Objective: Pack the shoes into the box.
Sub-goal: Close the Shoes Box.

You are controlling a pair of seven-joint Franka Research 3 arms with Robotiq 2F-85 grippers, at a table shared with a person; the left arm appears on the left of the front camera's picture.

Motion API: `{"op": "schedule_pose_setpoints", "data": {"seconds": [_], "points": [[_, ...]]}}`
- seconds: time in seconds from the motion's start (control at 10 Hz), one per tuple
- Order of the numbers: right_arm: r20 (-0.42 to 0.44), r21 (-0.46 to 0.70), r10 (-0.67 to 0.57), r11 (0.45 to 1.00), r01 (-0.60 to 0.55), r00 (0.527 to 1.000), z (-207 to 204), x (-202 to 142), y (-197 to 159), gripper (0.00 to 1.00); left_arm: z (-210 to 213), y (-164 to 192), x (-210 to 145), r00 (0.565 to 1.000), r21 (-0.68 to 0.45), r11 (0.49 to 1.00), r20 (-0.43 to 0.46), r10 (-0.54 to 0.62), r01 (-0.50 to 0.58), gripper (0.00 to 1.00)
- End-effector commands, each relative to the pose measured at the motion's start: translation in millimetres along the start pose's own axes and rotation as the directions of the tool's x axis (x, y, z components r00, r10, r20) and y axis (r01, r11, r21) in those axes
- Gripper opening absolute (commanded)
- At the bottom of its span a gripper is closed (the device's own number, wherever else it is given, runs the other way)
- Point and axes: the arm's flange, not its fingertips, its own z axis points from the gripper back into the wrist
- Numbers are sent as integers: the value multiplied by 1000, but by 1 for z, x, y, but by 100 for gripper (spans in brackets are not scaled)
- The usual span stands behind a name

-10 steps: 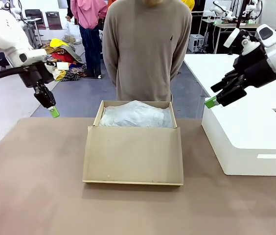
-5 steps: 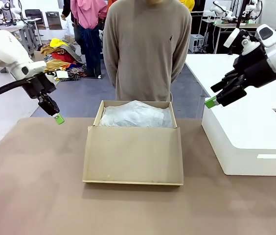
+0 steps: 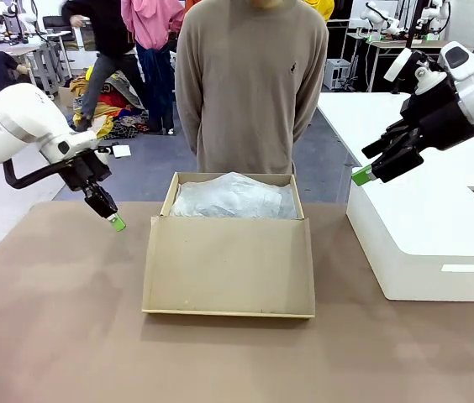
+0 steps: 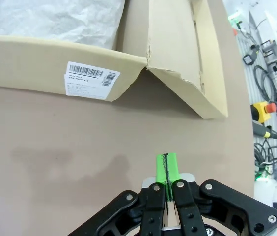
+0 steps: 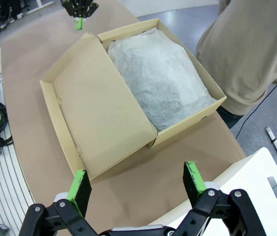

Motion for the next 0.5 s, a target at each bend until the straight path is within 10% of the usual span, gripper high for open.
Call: {"op": "schedule_pose_setpoints", "data": {"seconds": [0.0,0.4], "points": [[23,13,11,1000,-11,1000,-2,0,-3,100,-3,4,-2,999,-5,1000,47,-18,18,0],[23,13,11,1000,-11,1000,-2,0,-3,100,-7,5,-3,1000,-15,1000,6,3,-3,0]]}}
